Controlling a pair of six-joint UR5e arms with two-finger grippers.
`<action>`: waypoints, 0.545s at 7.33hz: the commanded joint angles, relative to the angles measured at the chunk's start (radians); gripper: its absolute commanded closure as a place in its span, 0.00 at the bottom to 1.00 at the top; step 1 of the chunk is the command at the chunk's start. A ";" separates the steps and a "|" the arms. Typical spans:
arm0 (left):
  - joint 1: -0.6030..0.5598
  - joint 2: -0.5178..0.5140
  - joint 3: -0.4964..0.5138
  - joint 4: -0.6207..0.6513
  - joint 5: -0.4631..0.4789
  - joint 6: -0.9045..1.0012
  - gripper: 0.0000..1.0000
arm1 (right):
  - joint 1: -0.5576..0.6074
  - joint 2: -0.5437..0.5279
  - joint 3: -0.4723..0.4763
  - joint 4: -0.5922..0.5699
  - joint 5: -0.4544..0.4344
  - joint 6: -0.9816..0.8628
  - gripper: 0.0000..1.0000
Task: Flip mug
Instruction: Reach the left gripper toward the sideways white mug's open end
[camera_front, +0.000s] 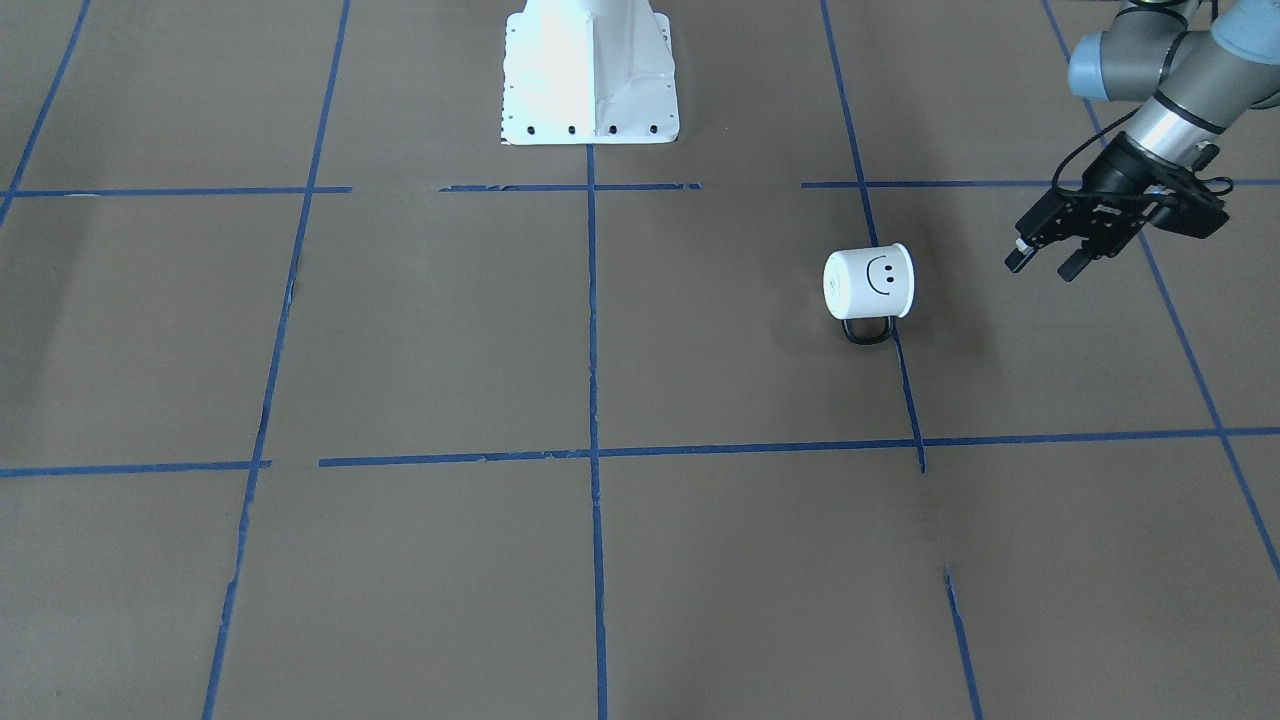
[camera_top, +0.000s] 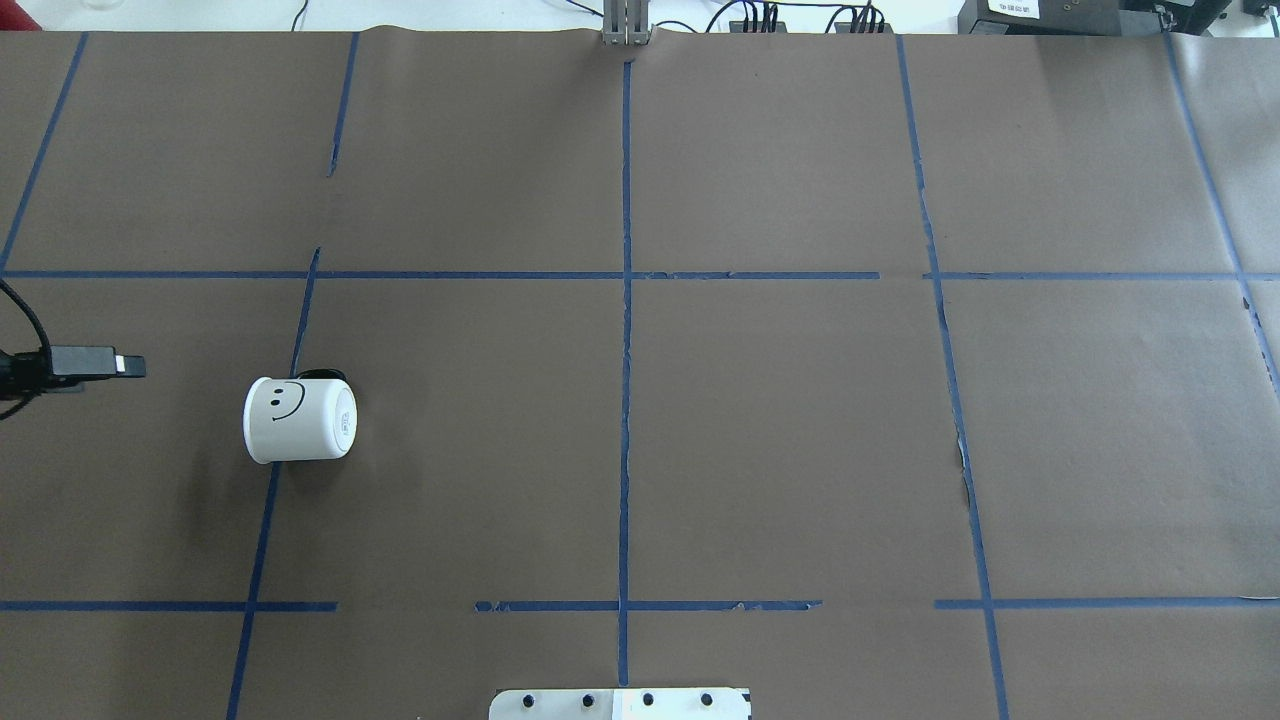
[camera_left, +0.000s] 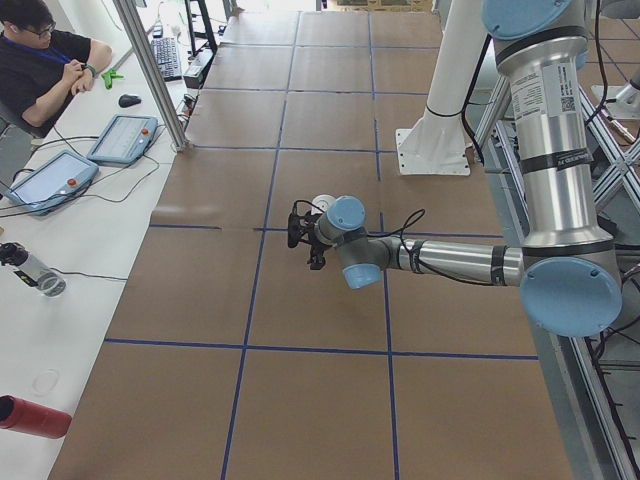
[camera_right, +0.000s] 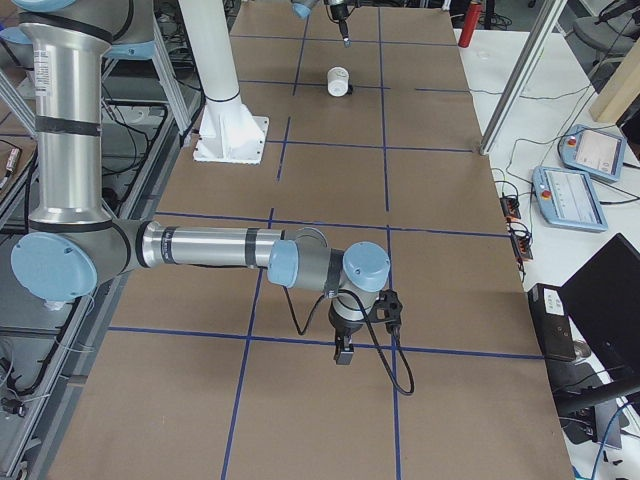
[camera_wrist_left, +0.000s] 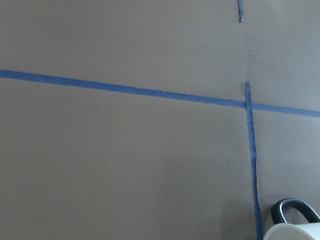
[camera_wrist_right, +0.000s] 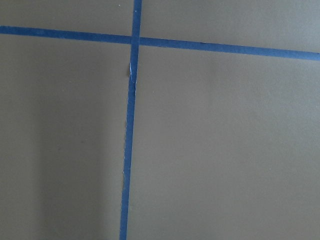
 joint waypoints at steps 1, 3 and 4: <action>0.127 -0.014 -0.011 -0.085 0.164 -0.238 0.00 | 0.000 0.000 0.000 0.000 0.000 0.000 0.00; 0.159 -0.077 0.045 -0.292 0.163 -0.366 0.00 | 0.000 0.000 0.000 0.000 0.000 0.000 0.00; 0.173 -0.115 0.087 -0.341 0.166 -0.405 0.00 | 0.000 0.000 0.000 0.000 0.000 0.000 0.00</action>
